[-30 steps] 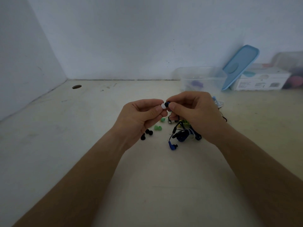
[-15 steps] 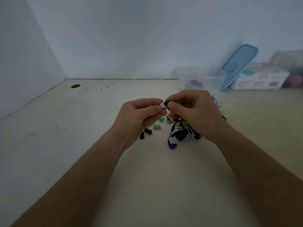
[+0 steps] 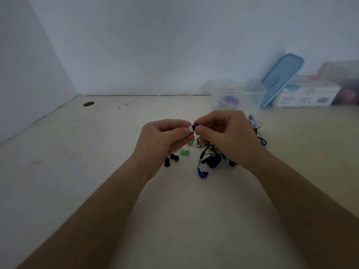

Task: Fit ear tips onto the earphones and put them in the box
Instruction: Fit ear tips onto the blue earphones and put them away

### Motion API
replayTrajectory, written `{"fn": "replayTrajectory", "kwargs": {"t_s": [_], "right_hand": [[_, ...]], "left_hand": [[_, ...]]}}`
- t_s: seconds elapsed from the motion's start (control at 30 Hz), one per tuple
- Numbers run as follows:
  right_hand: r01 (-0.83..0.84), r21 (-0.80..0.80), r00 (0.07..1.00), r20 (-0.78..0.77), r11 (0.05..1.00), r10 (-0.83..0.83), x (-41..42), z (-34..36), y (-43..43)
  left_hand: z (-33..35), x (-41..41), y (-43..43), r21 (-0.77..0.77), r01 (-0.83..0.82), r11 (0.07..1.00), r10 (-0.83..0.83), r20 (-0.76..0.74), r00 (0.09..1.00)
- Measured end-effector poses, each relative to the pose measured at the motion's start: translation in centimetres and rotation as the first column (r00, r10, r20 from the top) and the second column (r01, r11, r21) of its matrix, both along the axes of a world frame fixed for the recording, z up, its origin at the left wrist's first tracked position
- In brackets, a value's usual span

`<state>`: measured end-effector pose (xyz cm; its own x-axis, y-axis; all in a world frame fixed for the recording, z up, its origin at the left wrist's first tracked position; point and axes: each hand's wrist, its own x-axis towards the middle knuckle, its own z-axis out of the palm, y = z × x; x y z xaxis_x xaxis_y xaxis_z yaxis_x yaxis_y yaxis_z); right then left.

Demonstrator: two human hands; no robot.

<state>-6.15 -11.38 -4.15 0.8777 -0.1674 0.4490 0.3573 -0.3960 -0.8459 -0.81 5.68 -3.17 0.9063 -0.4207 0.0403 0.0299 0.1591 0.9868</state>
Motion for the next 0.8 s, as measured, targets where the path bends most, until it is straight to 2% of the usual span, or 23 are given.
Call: {"fn": "replayTrajectory", "kwargs": {"t_s": [0.23,0.8], "right_hand": [[-0.001,-0.007,1.0,-0.007,1.0,0.001,0.07,-0.06,0.02],[0.046,-0.156,0.999,0.02,0.987,-0.044,0.1,-0.24,0.28]], "left_hand": [[0.03,-0.06,0.0,-0.009,0.007,1.0,-0.007,-0.016,1.0],[-0.06,-0.01,0.07,-0.01,0.02,1.0,-0.02,-0.044,0.999]]}}
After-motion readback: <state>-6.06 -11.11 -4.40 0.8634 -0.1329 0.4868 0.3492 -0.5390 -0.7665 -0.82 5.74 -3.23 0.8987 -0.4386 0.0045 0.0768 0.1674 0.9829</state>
